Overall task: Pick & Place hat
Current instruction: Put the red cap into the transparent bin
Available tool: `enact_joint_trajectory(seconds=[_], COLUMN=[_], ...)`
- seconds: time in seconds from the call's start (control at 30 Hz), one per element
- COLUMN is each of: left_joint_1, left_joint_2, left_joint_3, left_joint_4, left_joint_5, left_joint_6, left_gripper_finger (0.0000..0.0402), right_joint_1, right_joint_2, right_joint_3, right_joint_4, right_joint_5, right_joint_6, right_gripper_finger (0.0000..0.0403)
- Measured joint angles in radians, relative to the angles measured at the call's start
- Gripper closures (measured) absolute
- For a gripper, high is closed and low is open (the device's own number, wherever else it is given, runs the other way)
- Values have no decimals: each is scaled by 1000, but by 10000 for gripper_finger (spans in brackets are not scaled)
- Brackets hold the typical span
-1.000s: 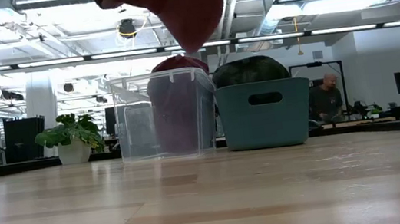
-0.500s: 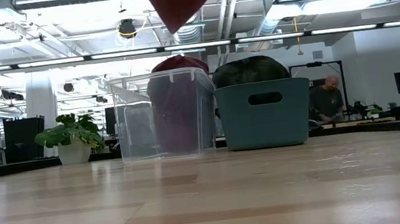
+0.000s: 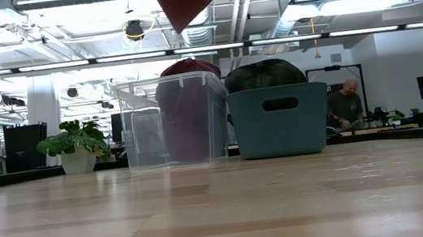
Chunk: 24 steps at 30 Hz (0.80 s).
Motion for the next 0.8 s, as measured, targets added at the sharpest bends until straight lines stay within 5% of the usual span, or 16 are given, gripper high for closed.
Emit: enact_joint_trajectory(seconds=[0.37, 0.8], left_joint_1=[-13, -85], left_joint_2=[-75, -316], left_joint_3=[-1, -1], left_joint_4=[-45, -71], left_joint_5=[330, 335], left_joint_6=[-338, -308], left_gripper_finger=[197, 197], right_joint_1=[0, 1], right_joint_2=[0, 0], right_joint_3=[0, 0], right_joint_4=[-25, -21], right_joint_5=[128, 128], right_joint_6=[-6, 16], right_gripper_finger=[401, 401])
